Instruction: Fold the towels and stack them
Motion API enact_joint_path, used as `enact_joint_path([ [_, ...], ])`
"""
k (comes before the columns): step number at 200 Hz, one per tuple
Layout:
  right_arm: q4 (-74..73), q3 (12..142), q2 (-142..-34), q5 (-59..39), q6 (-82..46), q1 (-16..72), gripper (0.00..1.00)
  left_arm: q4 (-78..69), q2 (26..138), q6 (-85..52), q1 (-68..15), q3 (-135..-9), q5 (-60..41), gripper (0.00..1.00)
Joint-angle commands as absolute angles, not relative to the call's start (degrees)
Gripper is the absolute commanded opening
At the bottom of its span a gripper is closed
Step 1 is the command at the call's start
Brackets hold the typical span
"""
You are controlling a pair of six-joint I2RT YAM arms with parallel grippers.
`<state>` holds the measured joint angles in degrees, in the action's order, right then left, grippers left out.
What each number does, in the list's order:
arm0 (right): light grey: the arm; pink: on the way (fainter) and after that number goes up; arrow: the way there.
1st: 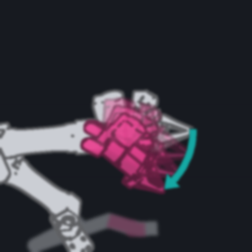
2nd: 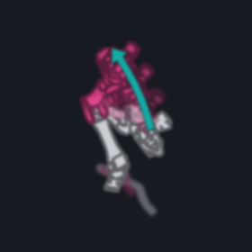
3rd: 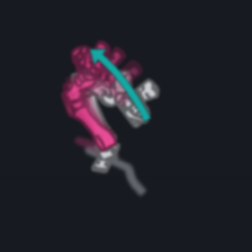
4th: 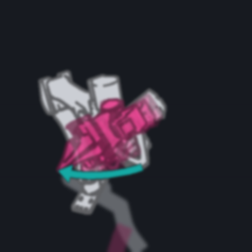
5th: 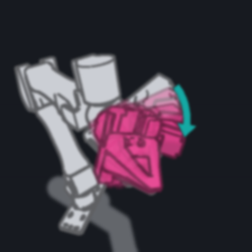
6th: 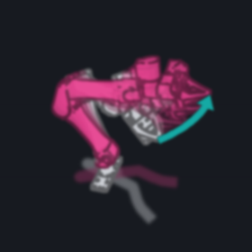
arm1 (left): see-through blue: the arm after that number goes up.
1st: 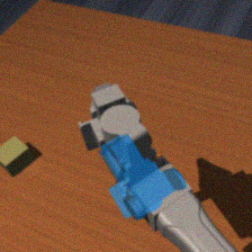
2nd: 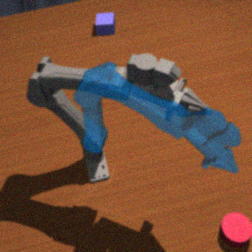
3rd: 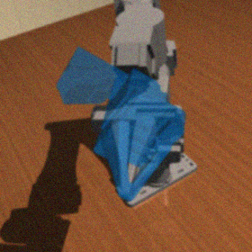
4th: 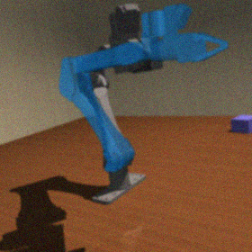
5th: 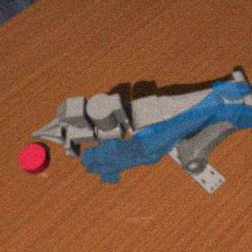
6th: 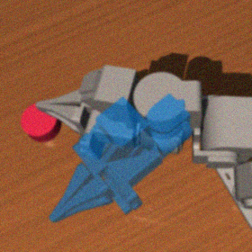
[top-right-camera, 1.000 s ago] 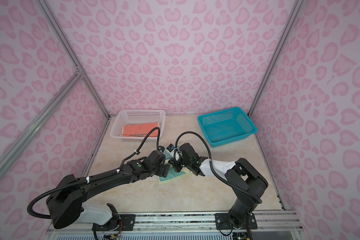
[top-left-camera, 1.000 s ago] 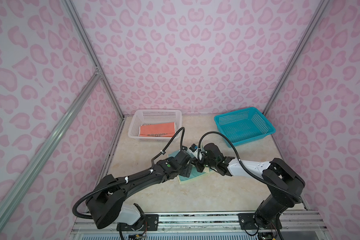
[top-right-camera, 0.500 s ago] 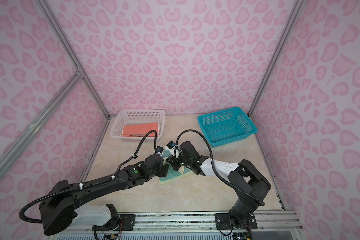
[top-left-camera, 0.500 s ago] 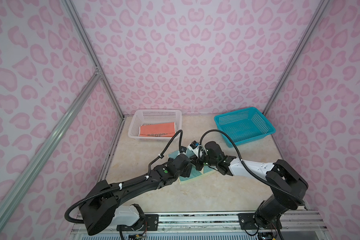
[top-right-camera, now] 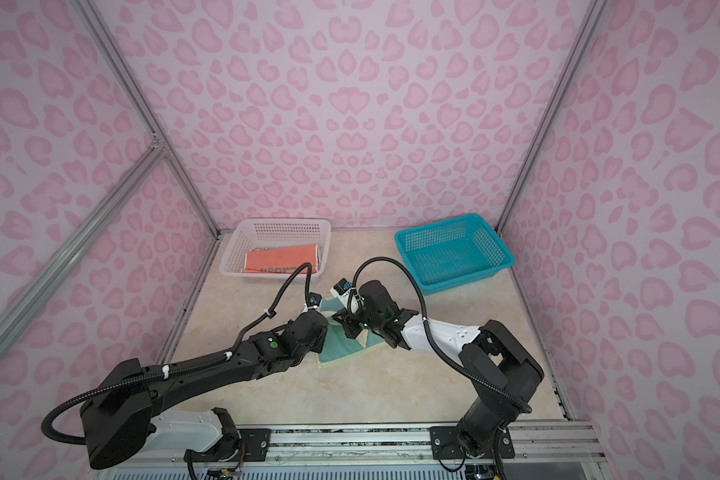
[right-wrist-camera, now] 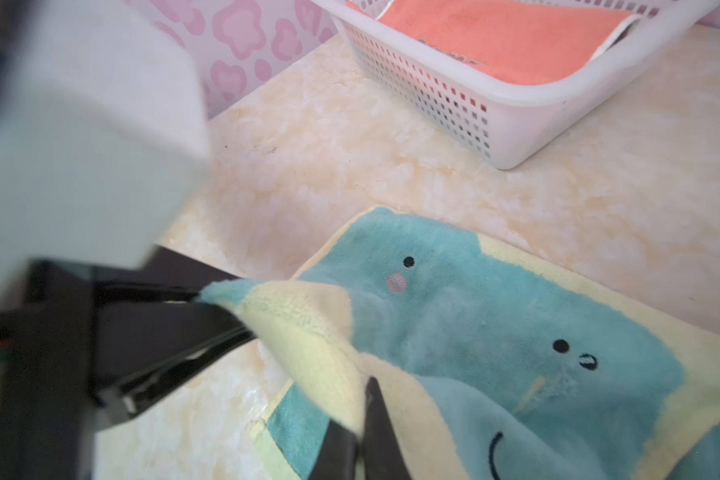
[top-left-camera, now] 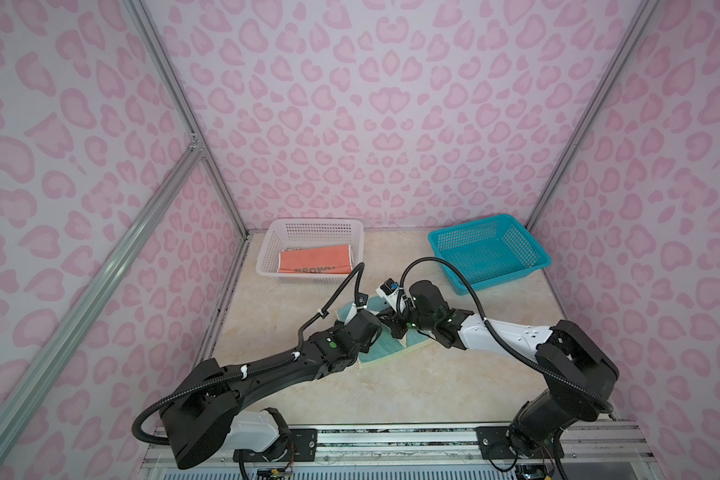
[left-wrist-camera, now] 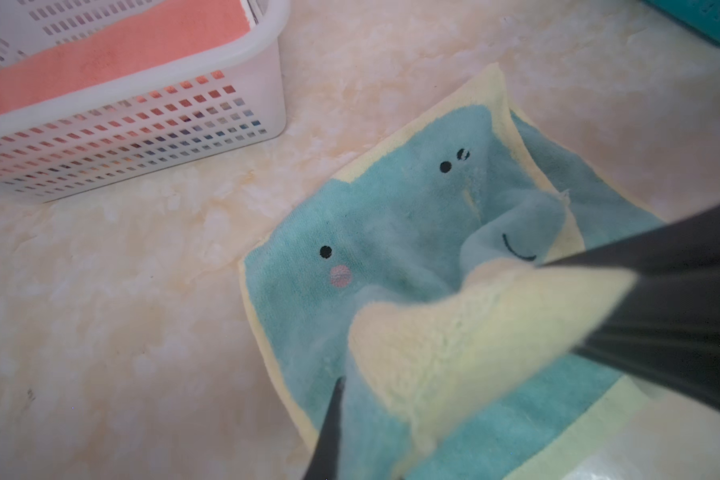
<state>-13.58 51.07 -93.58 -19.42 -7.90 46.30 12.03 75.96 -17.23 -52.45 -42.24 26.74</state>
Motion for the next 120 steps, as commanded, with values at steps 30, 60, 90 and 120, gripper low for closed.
enact_joint_path([
  [30, -11.69, 50.95, -99.13, -12.95, -7.55, 46.40, 0.17, 12.46, 75.38, -16.20, -52.25, -43.83, 27.26, 0.03],
  [60, -11.21, 50.46, -100.73, -11.09, -8.28, 46.41, 0.21, 14.47, 76.29, -16.43, -51.81, -45.57, 27.07, 0.03],
  [90, -7.93, 49.19, -99.91, -8.35, -8.11, 46.39, 0.23, 15.99, 76.03, -17.03, -50.86, -46.50, 27.27, 0.03],
  [120, -6.12, 47.66, -98.87, -6.65, -7.56, 46.34, 0.23, 16.87, 75.67, -17.45, -49.41, -47.19, 26.83, 0.03],
])
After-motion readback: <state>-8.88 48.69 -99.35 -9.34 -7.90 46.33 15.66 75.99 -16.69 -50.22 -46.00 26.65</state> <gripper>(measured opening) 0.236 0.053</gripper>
